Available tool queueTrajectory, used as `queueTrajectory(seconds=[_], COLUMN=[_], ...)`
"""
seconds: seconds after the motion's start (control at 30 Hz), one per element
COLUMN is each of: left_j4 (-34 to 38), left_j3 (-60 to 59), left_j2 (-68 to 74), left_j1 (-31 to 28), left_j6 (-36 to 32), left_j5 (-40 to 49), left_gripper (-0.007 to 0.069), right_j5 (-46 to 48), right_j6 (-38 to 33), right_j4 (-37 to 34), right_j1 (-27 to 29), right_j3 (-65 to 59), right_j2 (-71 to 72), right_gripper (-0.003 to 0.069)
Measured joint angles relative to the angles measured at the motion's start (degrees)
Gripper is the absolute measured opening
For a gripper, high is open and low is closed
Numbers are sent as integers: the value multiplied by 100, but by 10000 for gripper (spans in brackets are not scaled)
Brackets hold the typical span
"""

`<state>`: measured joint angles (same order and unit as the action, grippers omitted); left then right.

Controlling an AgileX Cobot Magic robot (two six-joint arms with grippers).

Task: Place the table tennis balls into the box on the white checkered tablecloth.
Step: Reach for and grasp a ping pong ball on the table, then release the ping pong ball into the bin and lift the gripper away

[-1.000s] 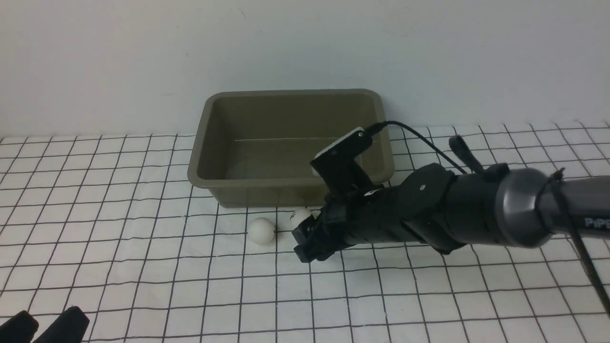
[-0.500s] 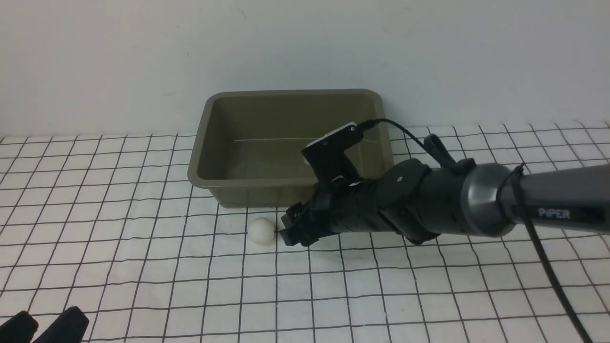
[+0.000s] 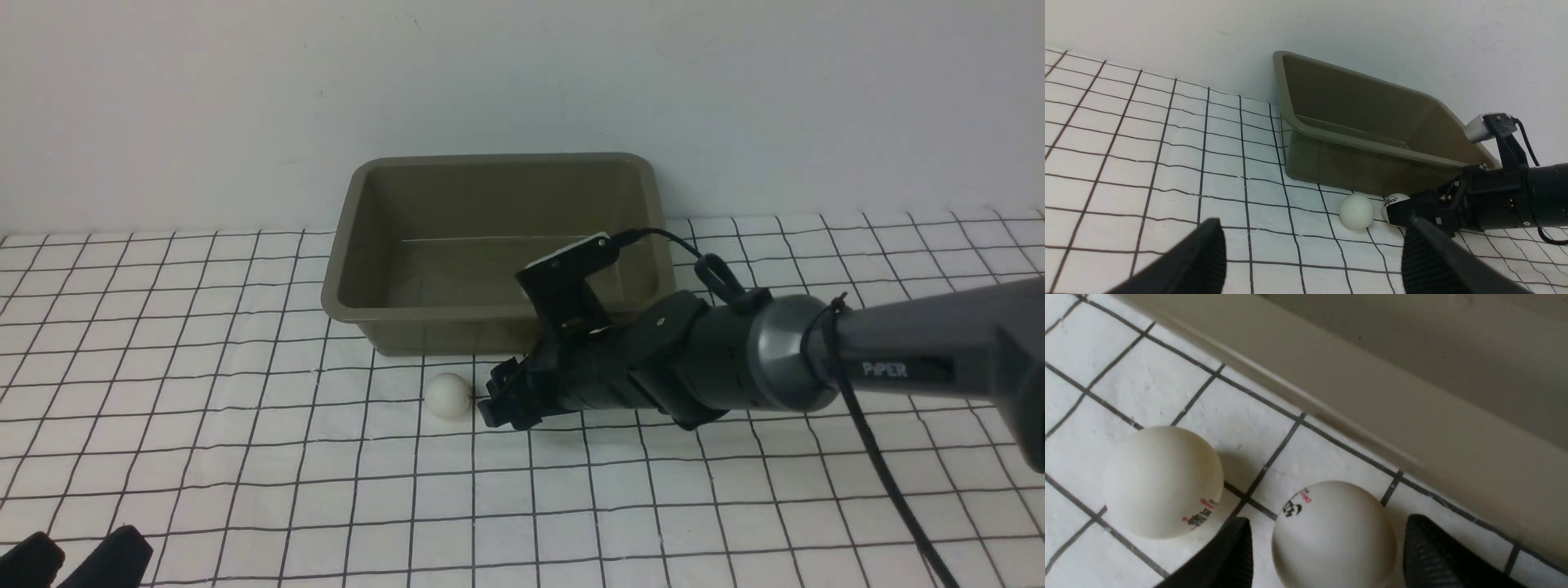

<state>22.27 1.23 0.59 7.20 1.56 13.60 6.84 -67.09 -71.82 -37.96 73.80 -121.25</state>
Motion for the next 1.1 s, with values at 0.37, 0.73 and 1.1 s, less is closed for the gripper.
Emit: queueTrajectory(seconds=[0.37,0.73,1.1], left_j4=[0,0,0], left_j3=[0,0,0], left_j2=[0,0,0], left_j1=[0,0,0], left_j6=[-59,-86,-86], left_j5=[-37,-79,-56], left_gripper=[520,520,520], right_j5=[28,667,181], right_j6=[-2,81,-114], right_j4=[-152,-93,5], right_j1=[0,0,630], right_j3=[-24,-1673,-501], right_j2=[68,1870,2115], right_gripper=[356,356,356])
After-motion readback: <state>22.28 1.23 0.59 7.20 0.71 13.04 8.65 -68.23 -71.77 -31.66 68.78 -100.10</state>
